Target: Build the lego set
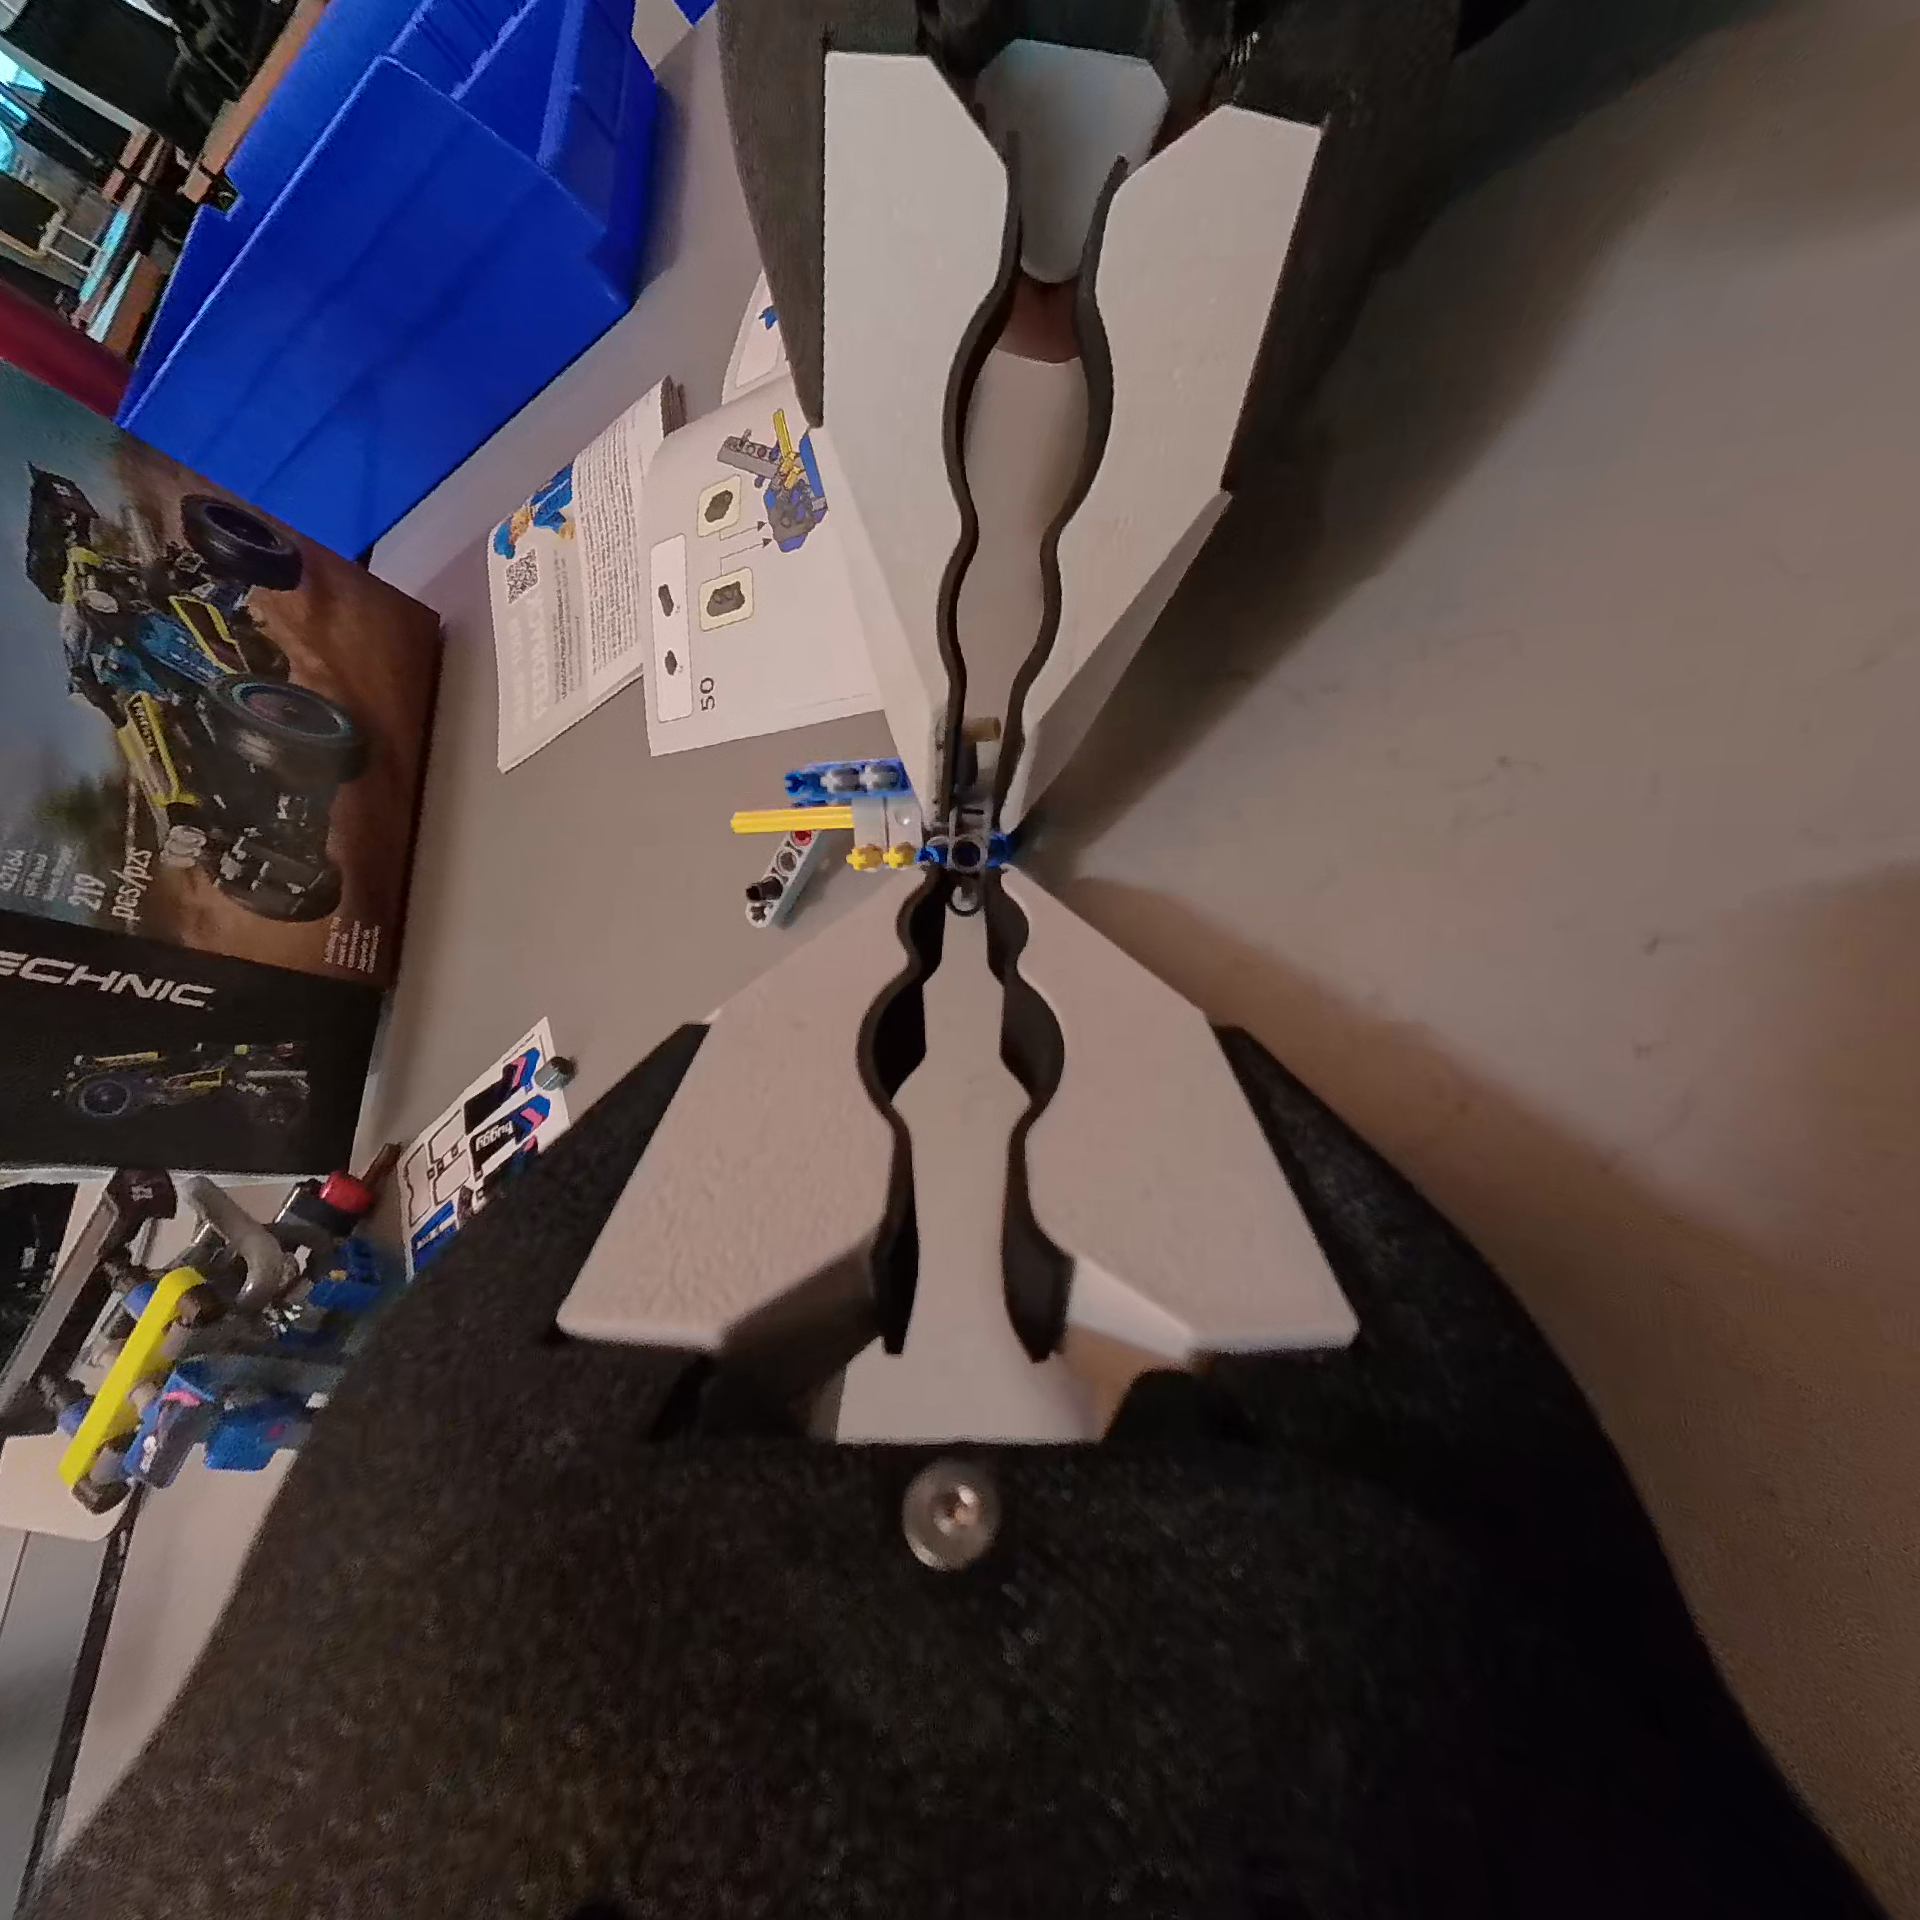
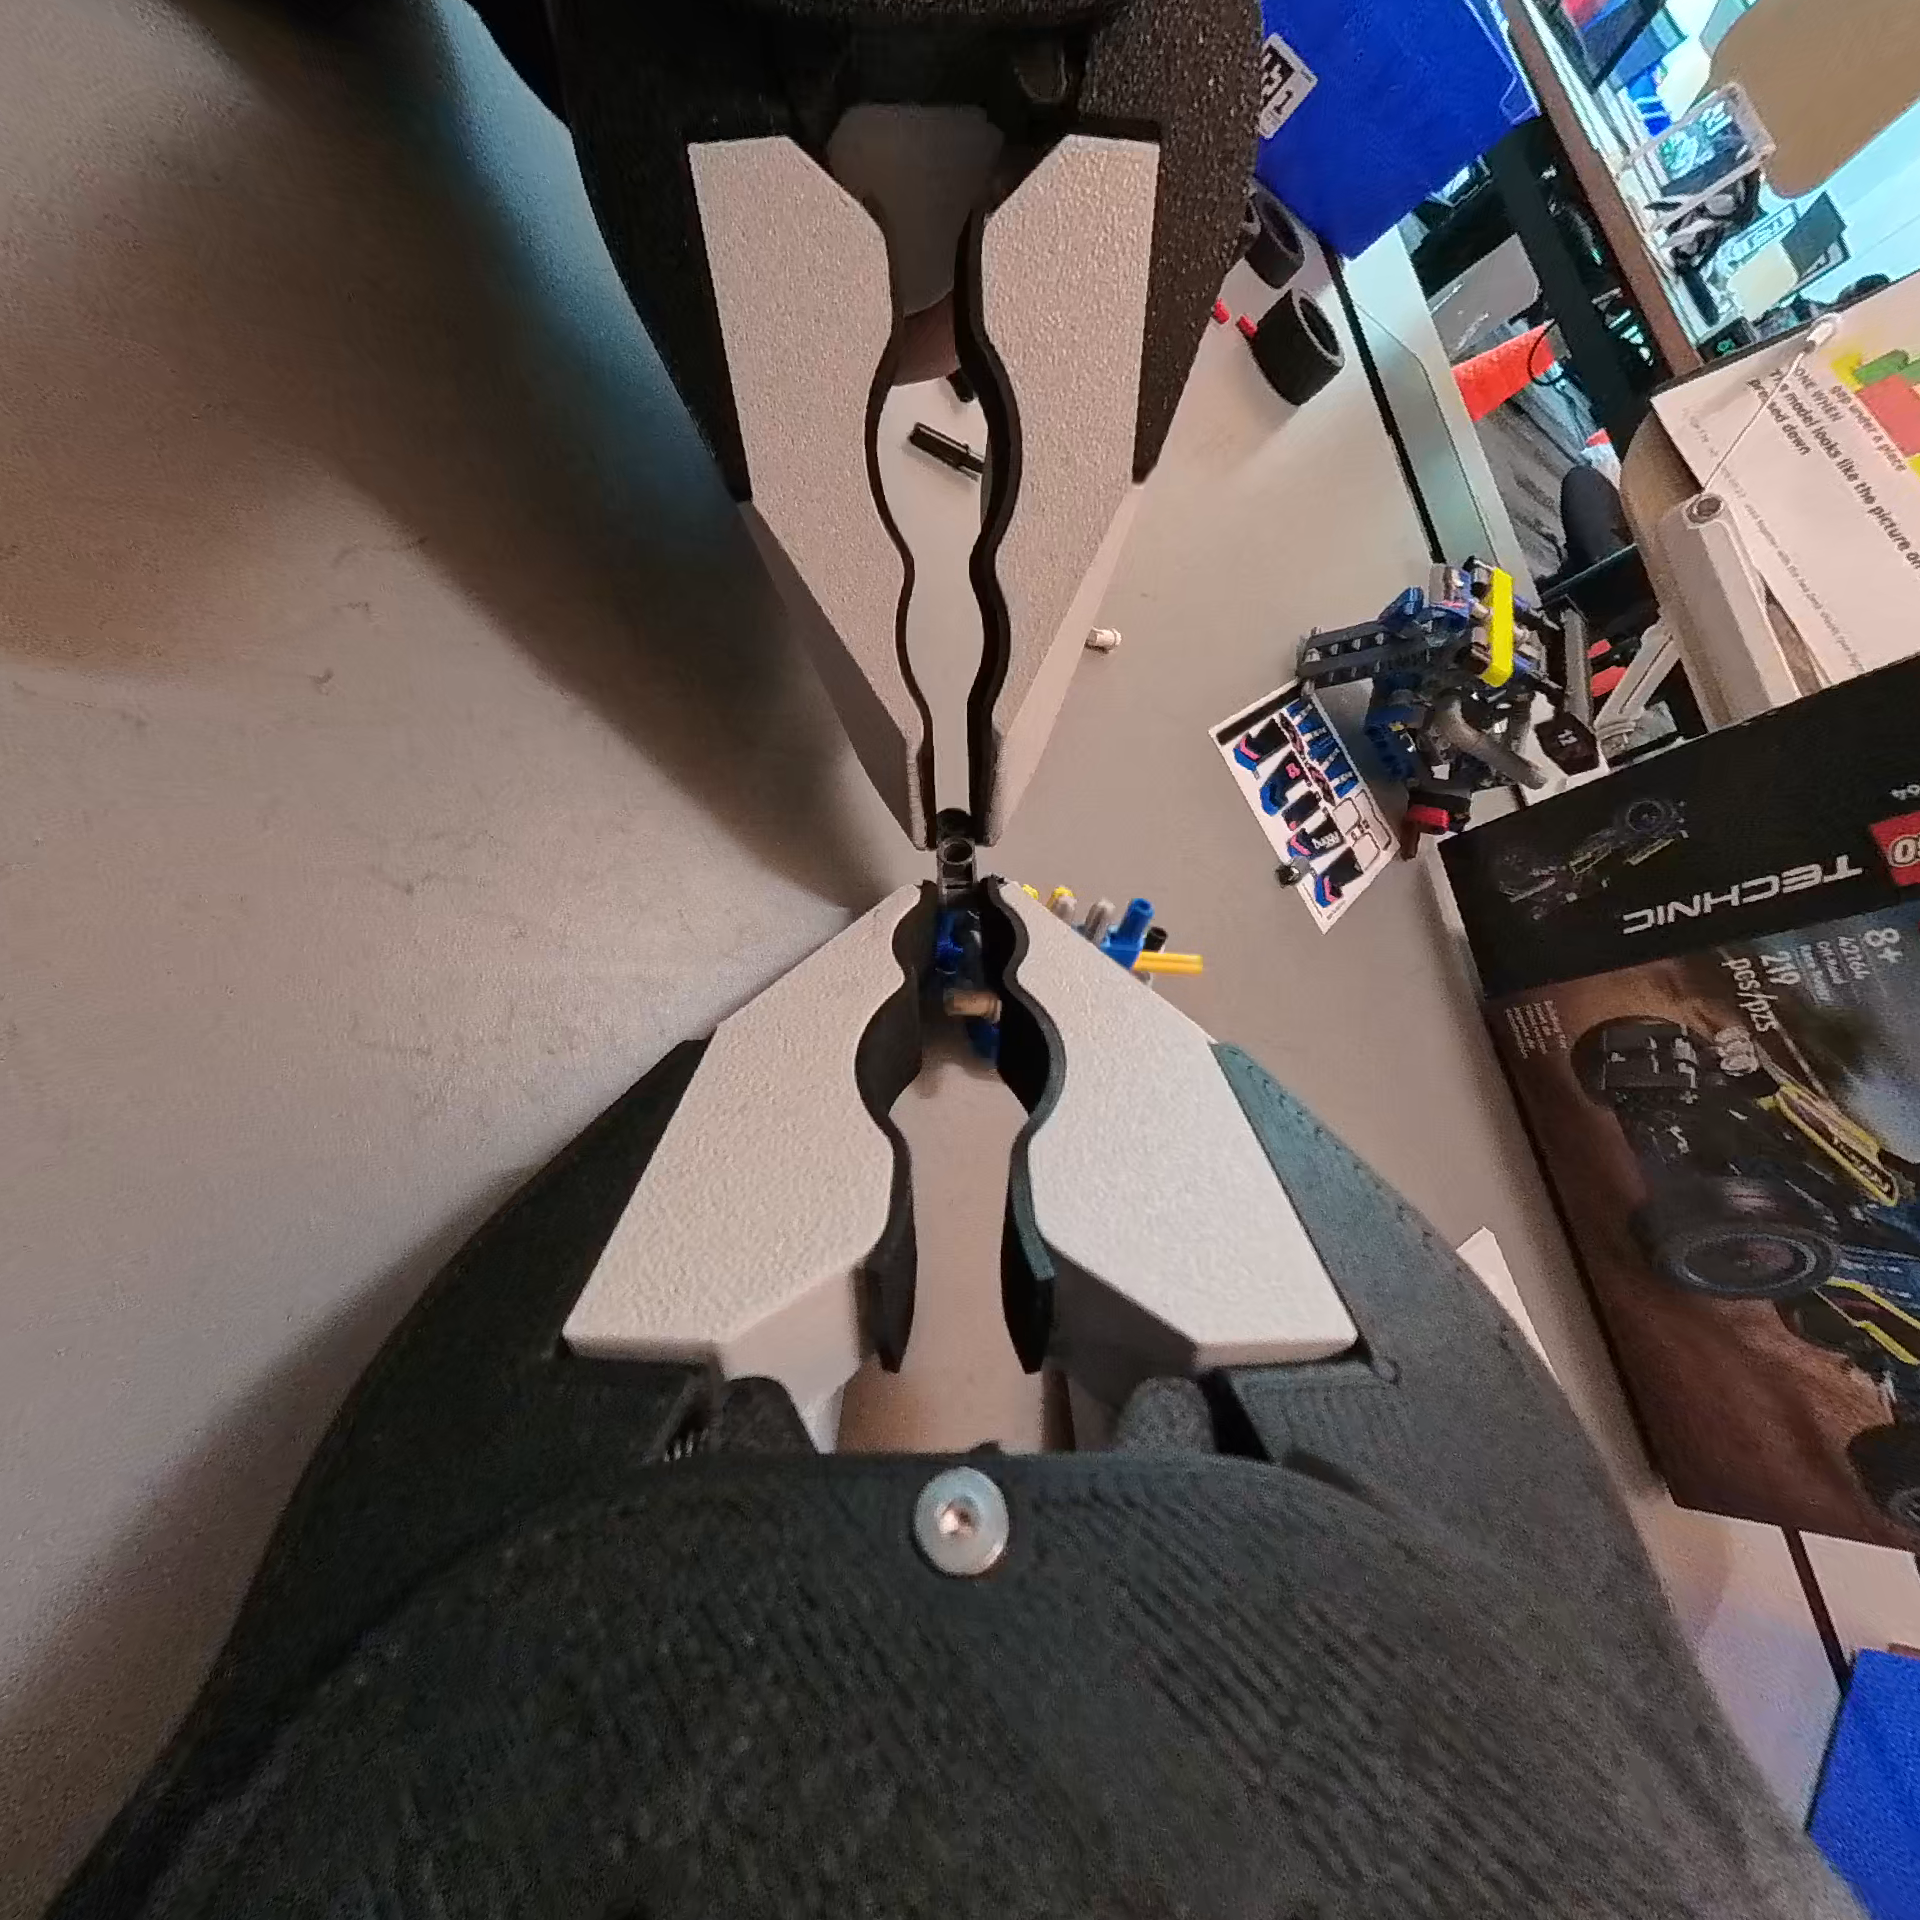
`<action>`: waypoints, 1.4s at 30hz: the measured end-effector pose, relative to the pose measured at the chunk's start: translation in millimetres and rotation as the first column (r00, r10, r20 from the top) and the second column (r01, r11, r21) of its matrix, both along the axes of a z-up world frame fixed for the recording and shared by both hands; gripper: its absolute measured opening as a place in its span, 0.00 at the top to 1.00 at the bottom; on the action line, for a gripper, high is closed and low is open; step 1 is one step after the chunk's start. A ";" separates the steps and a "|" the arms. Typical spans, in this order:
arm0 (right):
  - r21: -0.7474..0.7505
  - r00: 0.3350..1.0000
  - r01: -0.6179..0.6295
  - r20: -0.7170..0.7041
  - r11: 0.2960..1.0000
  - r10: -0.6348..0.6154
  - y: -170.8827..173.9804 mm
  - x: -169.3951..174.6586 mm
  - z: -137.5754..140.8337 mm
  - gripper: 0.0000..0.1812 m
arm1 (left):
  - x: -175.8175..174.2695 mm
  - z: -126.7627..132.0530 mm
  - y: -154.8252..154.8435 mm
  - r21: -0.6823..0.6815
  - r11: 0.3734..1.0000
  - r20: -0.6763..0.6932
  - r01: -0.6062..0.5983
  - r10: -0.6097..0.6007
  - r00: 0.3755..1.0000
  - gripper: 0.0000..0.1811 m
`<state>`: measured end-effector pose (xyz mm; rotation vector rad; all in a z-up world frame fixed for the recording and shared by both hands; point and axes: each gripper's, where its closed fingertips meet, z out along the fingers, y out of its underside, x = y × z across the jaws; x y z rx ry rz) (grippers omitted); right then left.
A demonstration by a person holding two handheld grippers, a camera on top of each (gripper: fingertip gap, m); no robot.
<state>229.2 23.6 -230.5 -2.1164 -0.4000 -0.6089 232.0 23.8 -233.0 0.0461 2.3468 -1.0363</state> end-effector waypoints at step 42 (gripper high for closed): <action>-0.038 0.963 0.010 -0.267 0.999 -0.019 -11.7 24.0 -14.9 0.78 | 1.1 -5.3 -8.1 -0.015 0.994 -0.160 -0.108 0.104 0.982 0.98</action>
